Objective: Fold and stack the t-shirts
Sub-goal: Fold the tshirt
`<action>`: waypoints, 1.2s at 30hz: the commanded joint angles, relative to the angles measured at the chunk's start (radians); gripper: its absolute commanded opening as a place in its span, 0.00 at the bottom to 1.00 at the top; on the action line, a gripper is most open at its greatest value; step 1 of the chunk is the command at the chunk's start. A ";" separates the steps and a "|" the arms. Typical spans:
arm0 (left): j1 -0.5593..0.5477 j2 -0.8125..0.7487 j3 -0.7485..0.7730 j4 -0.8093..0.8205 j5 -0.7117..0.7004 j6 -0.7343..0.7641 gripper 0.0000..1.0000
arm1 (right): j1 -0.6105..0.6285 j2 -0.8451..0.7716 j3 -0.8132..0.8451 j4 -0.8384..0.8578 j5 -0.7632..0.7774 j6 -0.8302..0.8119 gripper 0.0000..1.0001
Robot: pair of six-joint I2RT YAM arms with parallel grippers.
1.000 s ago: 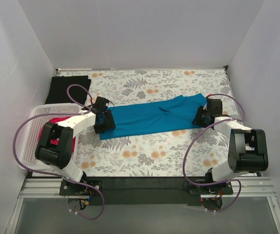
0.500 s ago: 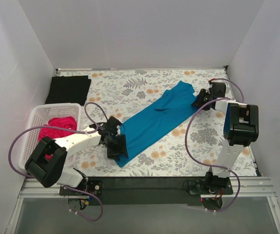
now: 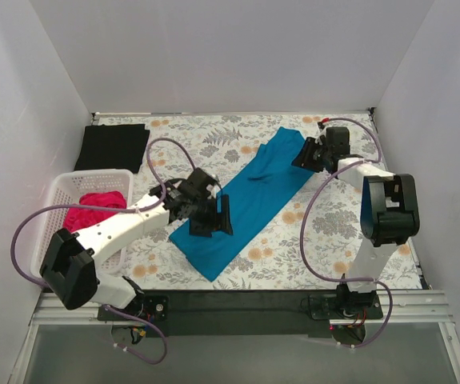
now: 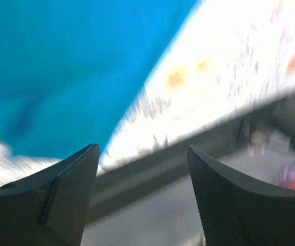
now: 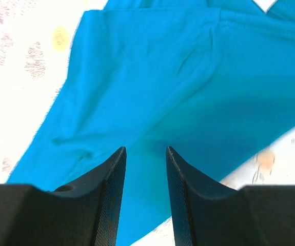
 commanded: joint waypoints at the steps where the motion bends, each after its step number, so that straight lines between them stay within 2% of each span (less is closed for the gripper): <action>1: 0.130 0.080 0.046 0.030 -0.169 0.097 0.68 | 0.000 -0.108 -0.099 0.117 0.047 0.118 0.44; 3: 0.181 0.137 0.069 0.093 -0.177 0.134 0.66 | 0.000 -0.126 -0.155 0.146 0.063 0.170 0.43; 8: 0.198 0.330 0.138 0.161 -0.186 0.208 0.61 | 0.000 -0.096 -0.183 0.212 0.037 0.225 0.42; 12: 0.206 0.418 0.160 0.166 -0.191 0.208 0.52 | 0.002 -0.028 -0.166 0.235 0.021 0.248 0.42; 13: 0.207 0.425 0.160 0.163 -0.192 0.204 0.46 | 0.000 -0.018 -0.155 0.237 0.026 0.253 0.41; 16: 0.207 0.447 0.148 0.119 -0.176 0.172 0.39 | -0.001 0.041 -0.124 0.234 0.031 0.244 0.39; 19: 0.183 0.424 0.083 0.114 -0.087 0.116 0.39 | -0.001 0.122 -0.057 0.229 0.000 0.219 0.39; 23: 0.036 0.377 -0.016 0.115 0.044 0.047 0.39 | -0.001 0.247 0.073 0.214 -0.139 0.184 0.40; 26: -0.076 0.326 -0.050 0.134 0.175 -0.008 0.39 | 0.020 0.301 0.147 0.179 -0.245 0.121 0.41; 30: -0.165 0.307 -0.014 0.131 0.237 -0.002 0.42 | 0.069 0.318 0.236 0.088 -0.278 -0.007 0.42; 31: -0.172 0.301 -0.003 0.126 0.243 0.001 0.44 | 0.077 0.311 0.244 0.056 -0.270 -0.028 0.42; 36: -0.162 0.239 0.060 0.062 0.038 -0.042 0.60 | 0.100 0.213 0.219 0.033 -0.227 -0.083 0.43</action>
